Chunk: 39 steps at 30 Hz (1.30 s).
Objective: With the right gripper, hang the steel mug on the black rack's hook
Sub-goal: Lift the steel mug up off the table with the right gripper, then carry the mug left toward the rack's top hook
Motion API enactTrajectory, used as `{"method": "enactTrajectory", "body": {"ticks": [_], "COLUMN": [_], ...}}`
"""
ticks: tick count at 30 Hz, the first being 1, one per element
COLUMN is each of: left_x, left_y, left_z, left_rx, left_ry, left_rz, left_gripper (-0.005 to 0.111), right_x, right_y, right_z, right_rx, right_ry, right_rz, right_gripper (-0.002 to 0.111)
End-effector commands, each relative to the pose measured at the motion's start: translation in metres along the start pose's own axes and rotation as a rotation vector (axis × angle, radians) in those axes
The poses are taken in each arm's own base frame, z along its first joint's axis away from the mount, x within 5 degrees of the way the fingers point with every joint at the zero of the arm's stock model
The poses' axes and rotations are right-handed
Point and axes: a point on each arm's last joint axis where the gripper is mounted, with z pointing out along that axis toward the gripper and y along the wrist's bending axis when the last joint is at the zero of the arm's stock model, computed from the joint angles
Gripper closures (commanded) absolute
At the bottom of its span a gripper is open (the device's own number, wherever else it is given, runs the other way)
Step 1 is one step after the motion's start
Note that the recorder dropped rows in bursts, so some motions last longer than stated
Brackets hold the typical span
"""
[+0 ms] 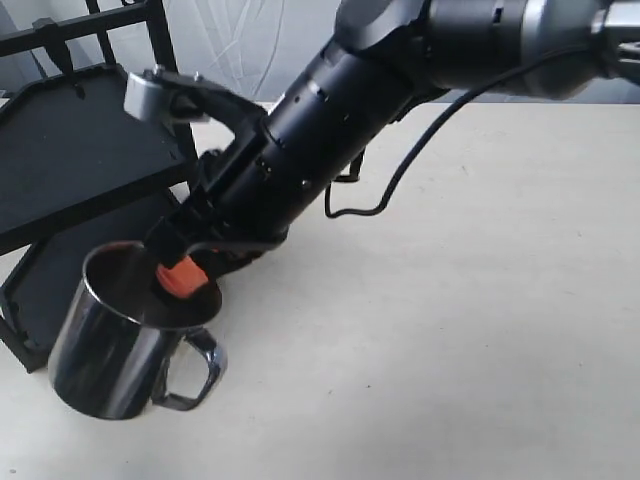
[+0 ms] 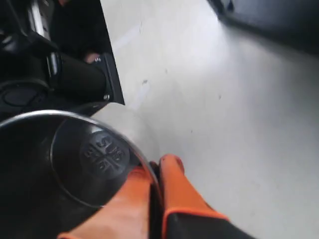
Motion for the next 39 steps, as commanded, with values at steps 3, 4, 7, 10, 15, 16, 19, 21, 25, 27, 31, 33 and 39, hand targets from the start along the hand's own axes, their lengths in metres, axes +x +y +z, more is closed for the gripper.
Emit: {"method": "enactTrajectory", "body": {"ticks": [3, 4, 7, 10, 15, 16, 19, 21, 25, 27, 31, 33, 39], "left_x": [-0.001, -0.001, -0.001, -0.001, -0.001, -0.001, -0.001, -0.001, -0.001, -0.001, -0.001, -0.001, -0.001], "left_y": [0.000, 0.000, 0.000, 0.000, 0.000, 0.000, 0.000, 0.000, 0.000, 0.000, 0.000, 0.000, 0.000], "left_z": [0.000, 0.000, 0.000, 0.000, 0.000, 0.000, 0.000, 0.000, 0.000, 0.000, 0.000, 0.000, 0.000], "left_rx": [0.003, 0.003, 0.003, 0.003, 0.003, 0.003, 0.003, 0.003, 0.003, 0.003, 0.003, 0.003, 0.003], "left_ry": [-0.008, -0.008, -0.008, -0.008, -0.008, -0.008, -0.008, -0.008, -0.008, -0.008, -0.008, -0.008, -0.008], "left_rz": [-0.008, -0.008, -0.008, -0.008, -0.008, -0.008, -0.008, -0.008, -0.008, -0.008, -0.008, -0.008, -0.008], "left_gripper": [0.105, 0.105, 0.105, 0.105, 0.105, 0.105, 0.105, 0.105, 0.105, 0.105, 0.105, 0.105, 0.105], "right_x": [-0.014, -0.013, -0.003, 0.006, 0.003, -0.001, -0.013, -0.022, -0.031, -0.031, -0.030, -0.030, -0.022], "right_y": [0.038, 0.042, 0.038, 0.011, -0.032, -0.040, -0.062, -0.075, -0.102, -0.112, -0.121, -0.123, -0.143], "right_z": [-0.042, -0.049, -0.070, -0.091, -0.127, -0.134, -0.149, -0.152, -0.145, -0.137, -0.130, -0.132, -0.146], "right_rx": [0.038, 0.059, 0.185, 0.348, 0.631, 0.678, 0.782, 0.827, 0.881, 0.868, 0.870, 0.881, 0.799], "right_ry": [-0.187, -0.188, -0.122, -0.066, -0.249, -0.341, -0.587, -0.721, -0.870, -0.873, -0.861, -0.880, -1.066], "right_rz": [-0.376, -0.428, -0.451, -0.281, -0.016, 0.056, 0.160, 0.162, 0.167, 0.207, 0.220, 0.219, 0.500], "right_gripper": [0.109, 0.109, 0.109, 0.109, 0.109, 0.109, 0.109, 0.109, 0.109, 0.109, 0.109, 0.109, 0.109]}}
